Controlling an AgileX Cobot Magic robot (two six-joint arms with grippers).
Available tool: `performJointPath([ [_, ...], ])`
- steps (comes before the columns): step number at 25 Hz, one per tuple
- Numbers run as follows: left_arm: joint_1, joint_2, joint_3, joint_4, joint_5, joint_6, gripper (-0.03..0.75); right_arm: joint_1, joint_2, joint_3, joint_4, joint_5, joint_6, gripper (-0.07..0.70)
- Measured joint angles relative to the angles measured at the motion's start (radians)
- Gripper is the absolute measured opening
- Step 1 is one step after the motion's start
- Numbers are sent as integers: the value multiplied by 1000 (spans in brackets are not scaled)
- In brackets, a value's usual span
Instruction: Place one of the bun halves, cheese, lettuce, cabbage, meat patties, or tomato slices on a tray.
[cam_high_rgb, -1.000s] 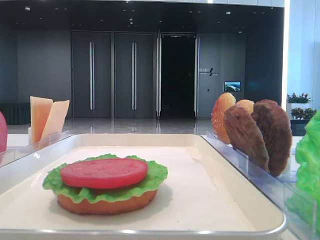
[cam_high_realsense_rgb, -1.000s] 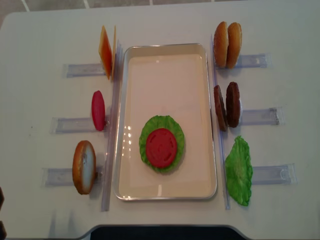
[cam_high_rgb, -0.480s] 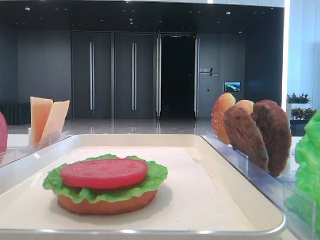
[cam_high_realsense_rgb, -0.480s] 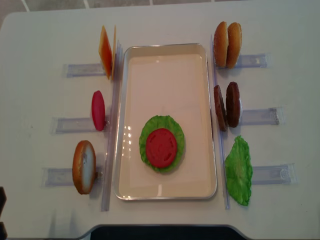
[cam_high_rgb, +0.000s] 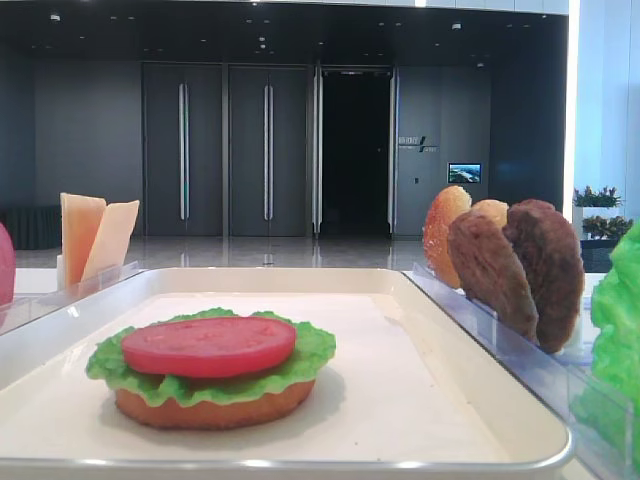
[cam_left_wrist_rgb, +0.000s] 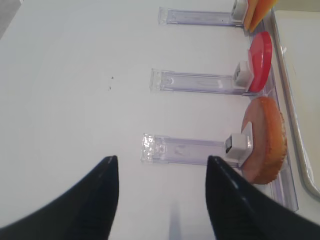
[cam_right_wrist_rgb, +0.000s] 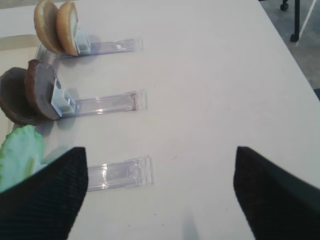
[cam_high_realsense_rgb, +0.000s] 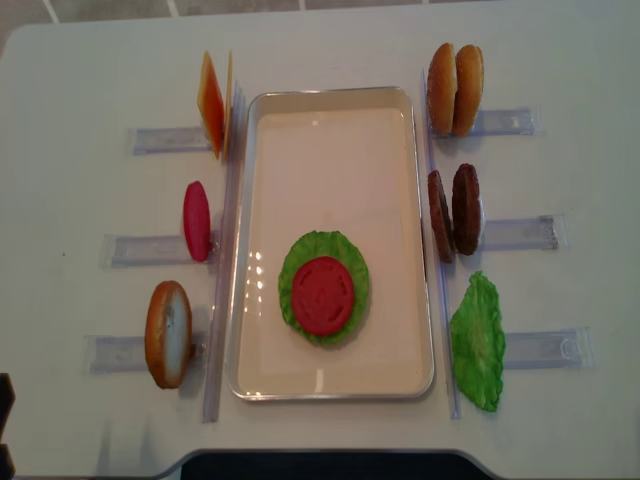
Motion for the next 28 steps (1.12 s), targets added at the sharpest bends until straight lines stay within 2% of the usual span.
performJointPath([
  [11,0,-89,0,-1,1,0,429,0,0,0,0,0,0,593],
  [28,0,-91,0,-11,2,0,429,0,0,0,0,0,0,593],
])
